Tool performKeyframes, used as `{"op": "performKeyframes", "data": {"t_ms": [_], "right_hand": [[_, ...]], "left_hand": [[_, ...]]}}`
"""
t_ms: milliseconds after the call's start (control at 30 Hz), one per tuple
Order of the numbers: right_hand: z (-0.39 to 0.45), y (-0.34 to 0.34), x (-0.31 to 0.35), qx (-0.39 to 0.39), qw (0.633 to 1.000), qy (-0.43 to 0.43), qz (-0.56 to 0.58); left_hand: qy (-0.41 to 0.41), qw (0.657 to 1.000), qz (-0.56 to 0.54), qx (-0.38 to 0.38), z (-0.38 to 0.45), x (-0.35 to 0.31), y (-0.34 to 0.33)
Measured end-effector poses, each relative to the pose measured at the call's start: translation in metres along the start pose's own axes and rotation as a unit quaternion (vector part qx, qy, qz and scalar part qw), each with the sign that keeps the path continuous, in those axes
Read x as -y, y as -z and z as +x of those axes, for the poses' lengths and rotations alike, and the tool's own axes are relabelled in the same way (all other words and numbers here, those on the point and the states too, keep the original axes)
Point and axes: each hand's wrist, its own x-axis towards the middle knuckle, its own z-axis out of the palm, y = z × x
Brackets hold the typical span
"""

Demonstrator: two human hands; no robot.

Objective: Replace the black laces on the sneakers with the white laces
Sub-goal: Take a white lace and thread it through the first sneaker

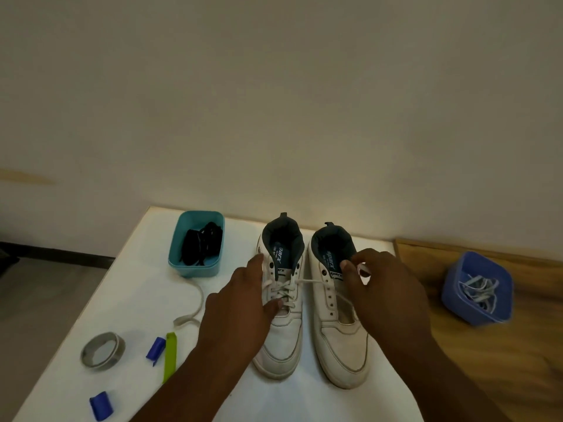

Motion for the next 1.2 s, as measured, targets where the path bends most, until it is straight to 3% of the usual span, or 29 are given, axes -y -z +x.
{"op": "performKeyframes", "data": {"t_ms": [67, 200, 267, 333, 367, 433, 467, 533, 567, 633, 733, 767, 833, 933, 1000, 1033, 1067, 1133, 1200], "right_hand": [[0.001, 0.004, -0.005, -0.022, 0.998, -0.030, -0.043], [-0.004, 0.007, -0.009, 0.041, 0.978, -0.082, -0.186], [-0.008, 0.006, 0.003, 0.014, 0.986, -0.039, -0.161], [-0.012, 0.004, 0.024, 0.016, 0.999, 0.042, -0.029], [-0.015, 0.003, 0.035, 0.078, 0.993, 0.062, 0.067], [-0.024, 0.000, 0.056, 0.272, 0.927, 0.065, 0.252], [-0.029, 0.001, 0.065, 0.358, 0.887, 0.069, 0.283], [-0.037, -0.002, 0.075, 0.453, 0.841, 0.081, 0.285], [-0.040, -0.005, 0.077, 0.463, 0.832, 0.082, 0.294], [-0.038, -0.014, 0.075, 0.408, 0.853, 0.080, 0.314], [-0.024, -0.018, 0.056, 0.210, 0.937, -0.001, 0.278], [-0.019, -0.016, 0.048, 0.133, 0.946, -0.045, 0.291], [-0.011, -0.009, 0.037, 0.002, 0.930, -0.097, 0.355], [-0.009, -0.006, 0.037, -0.078, 0.907, -0.089, 0.404], [-0.014, -0.006, 0.046, -0.053, 0.900, -0.052, 0.429], [-0.017, -0.008, 0.049, -0.025, 0.908, -0.023, 0.418], [-0.020, -0.010, 0.053, 0.006, 0.921, 0.014, 0.390], [-0.026, -0.016, 0.057, 0.061, 0.939, 0.094, 0.326], [-0.030, -0.021, 0.059, 0.104, 0.939, 0.161, 0.286]], "left_hand": [[0.005, 1.000, 0.021, 0.001, -0.003, 0.002, 0.003], [0.035, 0.999, 0.026, -0.002, -0.006, -0.002, 0.014], [0.036, 0.997, -0.072, 0.015, -0.009, -0.005, 0.020], [0.020, 0.973, -0.229, 0.008, -0.011, -0.012, 0.028], [0.022, 0.954, -0.298, -0.009, -0.011, -0.018, 0.035], [0.065, 0.888, -0.455, -0.020, -0.011, -0.029, 0.045], [0.096, 0.836, -0.540, -0.010, -0.011, -0.033, 0.049], [0.140, 0.730, -0.668, 0.012, -0.010, -0.038, 0.052], [0.156, 0.690, -0.706, 0.018, -0.009, -0.039, 0.051], [0.182, 0.644, -0.743, 0.011, -0.006, -0.038, 0.051], [0.236, 0.623, -0.744, -0.047, -0.001, -0.027, 0.058], [0.265, 0.626, -0.730, -0.068, 0.000, -0.021, 0.058], [0.314, 0.654, -0.684, -0.074, 0.000, -0.008, 0.054], [0.321, 0.758, -0.567, -0.025, -0.001, -0.002, 0.044], [0.264, 0.869, -0.419, -0.021, -0.004, 0.000, 0.036], [0.219, 0.930, -0.293, -0.034, -0.005, 0.002, 0.032], [0.186, 0.967, -0.167, -0.056, -0.008, 0.003, 0.029], [0.131, 0.983, -0.028, -0.122, -0.010, 0.002, 0.028], [0.058, 0.986, -0.074, -0.135, -0.007, -0.002, 0.028]]}}
